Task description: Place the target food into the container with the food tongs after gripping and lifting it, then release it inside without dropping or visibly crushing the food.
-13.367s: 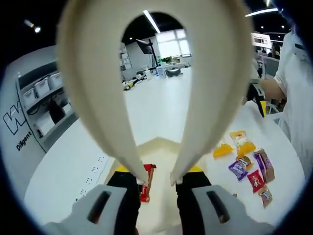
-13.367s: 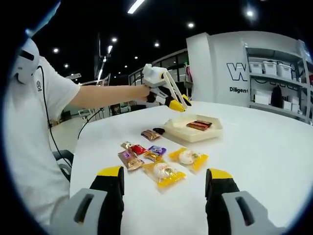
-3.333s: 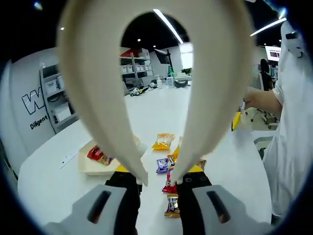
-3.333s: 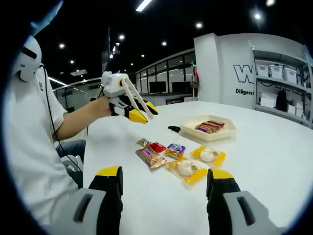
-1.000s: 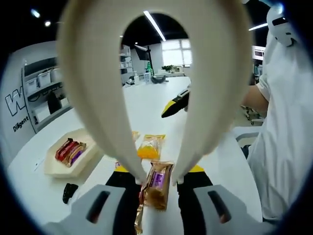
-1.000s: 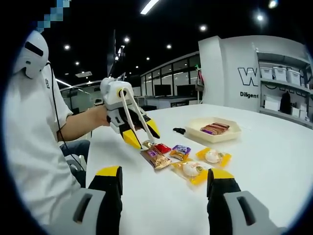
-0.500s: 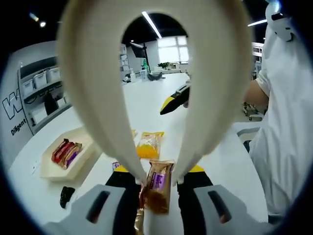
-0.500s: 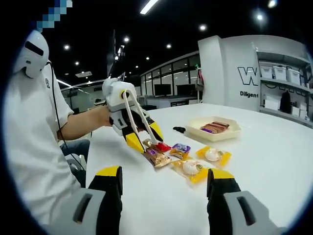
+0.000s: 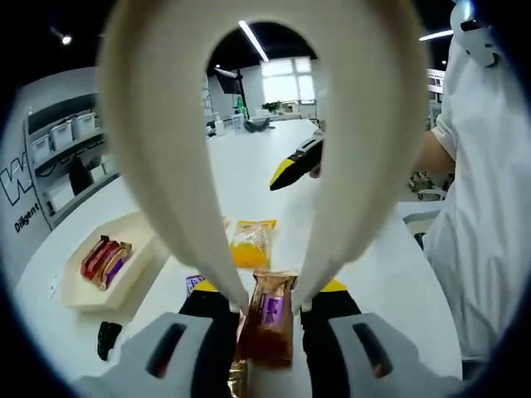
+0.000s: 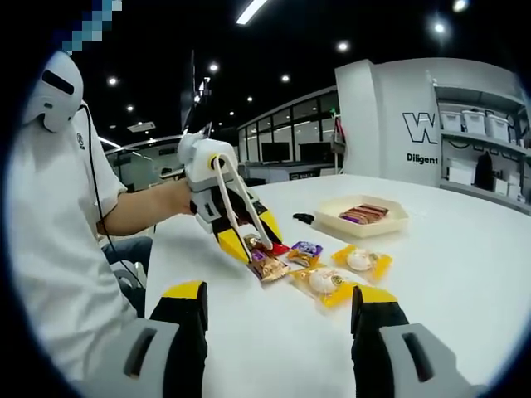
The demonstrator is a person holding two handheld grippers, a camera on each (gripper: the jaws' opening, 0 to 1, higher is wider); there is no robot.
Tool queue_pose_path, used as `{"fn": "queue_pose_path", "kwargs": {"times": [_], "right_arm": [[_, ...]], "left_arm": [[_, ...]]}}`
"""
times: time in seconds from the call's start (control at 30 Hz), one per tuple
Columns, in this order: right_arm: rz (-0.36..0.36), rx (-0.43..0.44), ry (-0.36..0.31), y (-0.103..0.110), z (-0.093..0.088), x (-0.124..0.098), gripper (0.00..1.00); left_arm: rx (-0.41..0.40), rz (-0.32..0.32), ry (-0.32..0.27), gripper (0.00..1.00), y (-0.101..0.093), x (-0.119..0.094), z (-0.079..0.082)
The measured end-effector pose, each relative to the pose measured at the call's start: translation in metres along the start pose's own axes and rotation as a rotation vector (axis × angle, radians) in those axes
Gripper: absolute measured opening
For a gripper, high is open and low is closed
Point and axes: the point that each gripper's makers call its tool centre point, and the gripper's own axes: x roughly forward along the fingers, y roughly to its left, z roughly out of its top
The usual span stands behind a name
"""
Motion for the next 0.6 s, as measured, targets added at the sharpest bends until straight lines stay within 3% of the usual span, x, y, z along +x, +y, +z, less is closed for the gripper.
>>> {"fn": "queue_pose_path", "kwargs": {"times": [0.6], "right_arm": [[0.002, 0.006, 0.003, -0.0007, -0.0027, 0.001, 0.69]], "left_arm": [[0.008, -0.021, 0.026, 0.28, 0.0017, 0.0041, -0.0067]]}}
